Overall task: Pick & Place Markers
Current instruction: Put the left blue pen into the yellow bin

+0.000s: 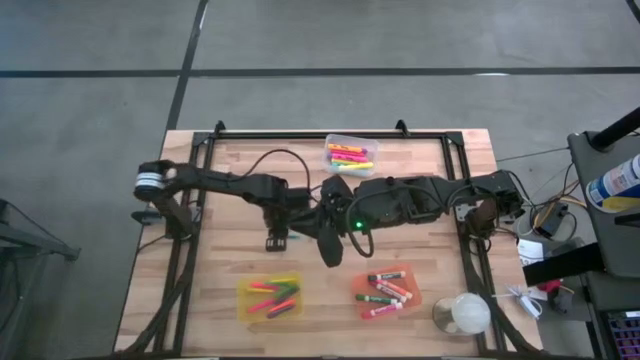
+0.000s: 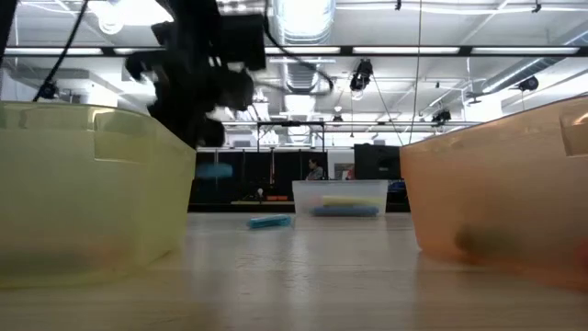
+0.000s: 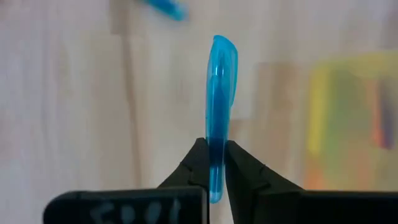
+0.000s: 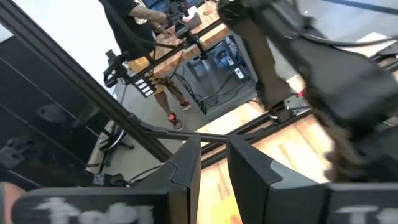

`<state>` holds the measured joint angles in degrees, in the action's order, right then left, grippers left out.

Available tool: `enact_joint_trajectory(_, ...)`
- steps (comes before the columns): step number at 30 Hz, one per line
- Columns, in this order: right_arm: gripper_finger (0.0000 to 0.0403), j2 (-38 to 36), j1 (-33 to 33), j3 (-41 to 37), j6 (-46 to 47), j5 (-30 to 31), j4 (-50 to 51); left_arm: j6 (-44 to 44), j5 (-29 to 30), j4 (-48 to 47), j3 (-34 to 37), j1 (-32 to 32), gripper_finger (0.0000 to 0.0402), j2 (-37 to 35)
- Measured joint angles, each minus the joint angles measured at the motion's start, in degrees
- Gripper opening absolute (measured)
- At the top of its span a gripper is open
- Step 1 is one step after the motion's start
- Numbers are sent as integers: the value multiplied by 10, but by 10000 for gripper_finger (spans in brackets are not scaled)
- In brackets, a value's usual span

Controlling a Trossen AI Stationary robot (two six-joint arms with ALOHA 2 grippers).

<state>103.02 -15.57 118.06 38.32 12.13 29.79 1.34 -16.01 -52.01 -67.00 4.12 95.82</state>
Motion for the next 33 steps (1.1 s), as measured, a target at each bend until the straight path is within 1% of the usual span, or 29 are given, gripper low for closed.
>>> enact_joint_trajectory(4, 77, 0, 1, 0, -12, 7, 0, -34, -13, -22, 3, -32, 22, -47)
enact_joint_trajectory(8, 74, -1, 1, 0, -19, 40, 0, -85, -14, -36, 15, -79, 23, -96)
enact_joint_trajectory(13, 68, -3, 1, 1, -25, 50, -1, -161, -12, -14, 37, -160, 23, -152)
enact_joint_trajectory(17, 71, -3, 1, 1, -24, 51, 0, -234, -3, 11, 51, -227, 23, -180)
enact_joint_trajectory(21, 76, -3, 1, 1, -22, 61, -1, -280, 24, 38, 56, -294, 23, -185)
enact_joint_trajectory(25, 77, -3, 1, 0, -21, 74, -1, -296, 31, 104, 76, -334, 23, -171)
enact_joint_trajectory(28, 73, -3, 1, 0, -21, 89, -1, -307, 37, 118, 88, -342, 23, -155)
enact_joint_trajectory(30, 70, -3, 1, 0, -21, 91, -1, -329, 45, 117, 95, -341, 23, -147)
enact_joint_trajectory(33, 68, -3, 1, 0, -21, 91, -1, -329, 45, 122, 101, -341, 29, -135)
